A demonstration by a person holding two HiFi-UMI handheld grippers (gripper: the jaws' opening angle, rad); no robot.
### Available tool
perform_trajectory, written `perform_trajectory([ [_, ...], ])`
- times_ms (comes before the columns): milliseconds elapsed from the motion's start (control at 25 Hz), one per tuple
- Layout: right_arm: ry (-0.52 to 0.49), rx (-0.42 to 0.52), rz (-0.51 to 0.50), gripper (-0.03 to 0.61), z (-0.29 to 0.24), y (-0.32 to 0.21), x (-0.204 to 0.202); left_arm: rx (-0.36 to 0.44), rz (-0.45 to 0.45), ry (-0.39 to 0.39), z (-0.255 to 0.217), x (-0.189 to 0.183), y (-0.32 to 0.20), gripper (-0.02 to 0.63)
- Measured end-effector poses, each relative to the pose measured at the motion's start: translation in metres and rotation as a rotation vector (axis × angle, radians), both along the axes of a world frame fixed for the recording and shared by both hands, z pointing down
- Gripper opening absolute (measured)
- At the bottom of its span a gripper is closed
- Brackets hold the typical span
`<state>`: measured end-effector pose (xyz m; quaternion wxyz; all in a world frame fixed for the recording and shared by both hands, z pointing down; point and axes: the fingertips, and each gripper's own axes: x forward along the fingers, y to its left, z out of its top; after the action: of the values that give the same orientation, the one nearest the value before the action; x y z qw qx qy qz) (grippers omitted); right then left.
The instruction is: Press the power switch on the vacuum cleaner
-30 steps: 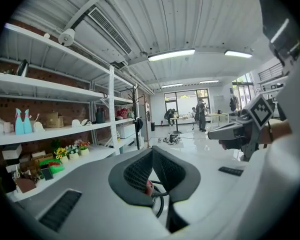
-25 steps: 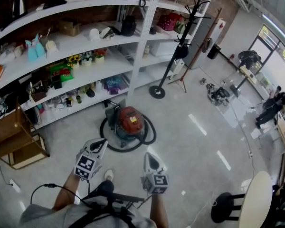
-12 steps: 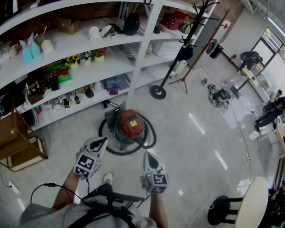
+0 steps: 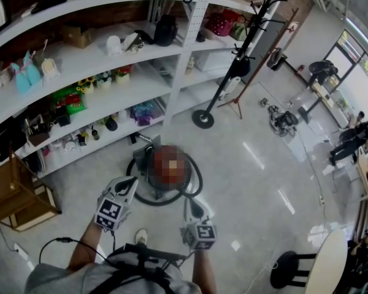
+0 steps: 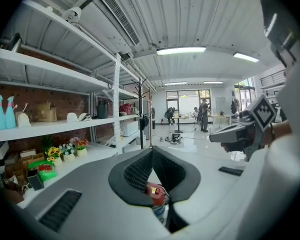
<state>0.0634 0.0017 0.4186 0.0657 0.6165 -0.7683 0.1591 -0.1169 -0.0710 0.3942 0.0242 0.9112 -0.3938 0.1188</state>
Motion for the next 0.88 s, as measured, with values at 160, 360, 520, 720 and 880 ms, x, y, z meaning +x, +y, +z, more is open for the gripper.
perform_trajectory([
  [160,-0.001,-0.013,0.011,0.012,0.007,-0.023,-0.001,-0.008,0.021,-0.005,0.003,0.004,-0.025,0.007],
  [360,0.002,-0.005,0.019,0.012,0.002,-0.047,-0.002,-0.015,0.031,-0.001,0.005,0.008,-0.048,0.007],
  [520,0.000,-0.007,0.032,0.012,0.003,-0.057,0.003,-0.024,0.034,-0.004,0.006,0.012,-0.059,0.006],
  [720,0.010,-0.009,0.035,0.012,0.006,-0.070,0.015,-0.034,0.035,-0.001,0.008,0.021,-0.070,0.006],
  [880,-0.018,-0.025,0.030,0.012,0.013,-0.082,0.023,-0.023,0.035,-0.016,0.013,0.029,-0.082,0.006],
])
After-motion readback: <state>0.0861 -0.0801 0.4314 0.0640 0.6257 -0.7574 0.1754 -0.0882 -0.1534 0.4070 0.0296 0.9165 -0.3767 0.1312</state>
